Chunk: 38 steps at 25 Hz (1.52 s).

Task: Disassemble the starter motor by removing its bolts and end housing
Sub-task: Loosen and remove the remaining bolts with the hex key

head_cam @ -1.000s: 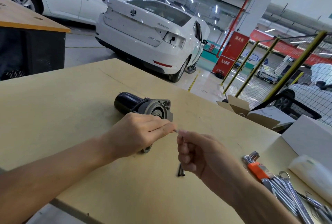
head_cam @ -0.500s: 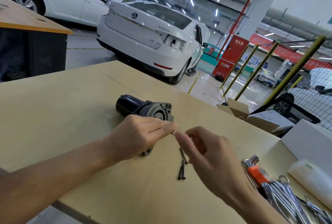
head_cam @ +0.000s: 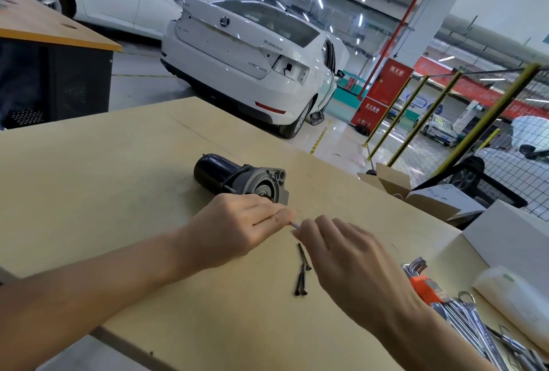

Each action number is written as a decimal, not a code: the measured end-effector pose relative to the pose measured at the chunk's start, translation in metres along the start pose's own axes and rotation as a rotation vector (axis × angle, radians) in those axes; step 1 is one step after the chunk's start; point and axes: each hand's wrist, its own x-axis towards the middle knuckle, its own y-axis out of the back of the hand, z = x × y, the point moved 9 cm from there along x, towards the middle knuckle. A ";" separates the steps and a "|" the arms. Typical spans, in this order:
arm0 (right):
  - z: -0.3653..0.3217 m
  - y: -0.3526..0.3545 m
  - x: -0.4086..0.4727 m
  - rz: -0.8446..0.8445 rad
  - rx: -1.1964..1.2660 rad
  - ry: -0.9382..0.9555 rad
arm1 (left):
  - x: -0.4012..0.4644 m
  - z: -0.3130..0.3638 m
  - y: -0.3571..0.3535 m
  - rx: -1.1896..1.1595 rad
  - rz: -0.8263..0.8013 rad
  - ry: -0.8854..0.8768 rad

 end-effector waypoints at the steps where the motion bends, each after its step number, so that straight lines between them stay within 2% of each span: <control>1: -0.004 0.001 -0.003 0.009 -0.089 0.098 | 0.000 0.003 -0.001 0.035 0.000 -0.019; 2: -0.002 0.001 -0.006 -0.007 -0.033 0.098 | 0.001 0.005 -0.001 0.059 -0.001 -0.035; 3: 0.006 0.000 -0.006 -0.031 0.126 0.018 | 0.001 0.006 -0.001 0.068 0.001 -0.045; 4: 0.017 -0.001 -0.004 -0.062 0.398 -0.142 | 0.001 0.006 0.000 0.065 0.005 -0.046; 6: 0.020 -0.025 -0.009 -0.244 1.015 -0.515 | 0.001 0.003 0.002 0.042 0.008 -0.034; 8: 0.009 -0.045 -0.017 -0.372 1.378 -0.745 | 0.000 0.002 0.003 0.023 0.001 -0.031; 11: 0.009 -0.050 -0.015 -0.328 1.521 -0.831 | 0.000 0.002 0.005 0.009 0.001 -0.028; 15: 0.000 -0.051 -0.016 -0.343 1.897 -0.950 | 0.000 0.001 0.005 -0.003 0.002 -0.024; 16: 0.000 -0.051 -0.016 -0.338 1.870 -0.942 | 0.000 0.002 0.004 0.002 -0.004 -0.032; 17: 0.004 -0.048 -0.016 -0.311 1.691 -0.859 | 0.000 0.002 0.003 0.007 -0.011 -0.038; 18: 0.012 -0.040 -0.012 -0.258 1.338 -0.673 | -0.001 0.002 0.001 0.009 -0.016 -0.041; 20: 0.013 -0.009 -0.001 -0.115 0.351 -0.187 | -0.001 0.000 0.001 0.006 -0.012 -0.035; 21: 0.007 -0.001 -0.001 -0.061 0.019 -0.005 | -0.001 -0.001 0.002 0.003 -0.010 -0.033; 22: 0.001 0.001 -0.005 0.008 -0.131 0.126 | 0.000 0.000 0.001 0.003 -0.013 -0.034; 23: -0.002 0.001 -0.008 0.024 -0.127 0.161 | 0.000 0.000 0.000 0.008 -0.019 -0.035; 24: 0.003 0.002 -0.008 0.016 0.002 0.101 | 0.000 0.000 0.000 0.013 -0.022 -0.033; 26: 0.020 0.002 -0.006 -0.046 0.378 -0.268 | -0.001 -0.003 0.003 0.004 -0.020 -0.018; 29: 0.029 -0.029 -0.020 -0.264 0.858 -0.815 | -0.002 -0.005 0.006 -0.006 -0.004 -0.014; 31: 0.026 -0.047 -0.028 -0.325 1.244 -1.019 | 0.000 -0.002 0.006 -0.015 -0.005 -0.030; 33: 0.024 -0.049 -0.026 -0.288 1.417 -1.068 | -0.001 -0.001 0.007 -0.018 -0.006 -0.043; 34: 0.024 -0.047 -0.022 -0.264 1.369 -1.002 | -0.001 -0.001 0.007 -0.018 -0.005 -0.044; 35: 0.024 -0.039 -0.014 -0.216 1.170 -0.832 | -0.001 -0.001 0.006 -0.024 -0.006 -0.039; 37: 0.010 -0.006 0.004 -0.069 0.460 -0.310 | 0.000 -0.003 0.006 -0.041 -0.008 -0.019; 38: -0.004 0.001 0.005 -0.042 0.133 -0.109 | 0.000 -0.003 0.005 -0.037 -0.004 -0.012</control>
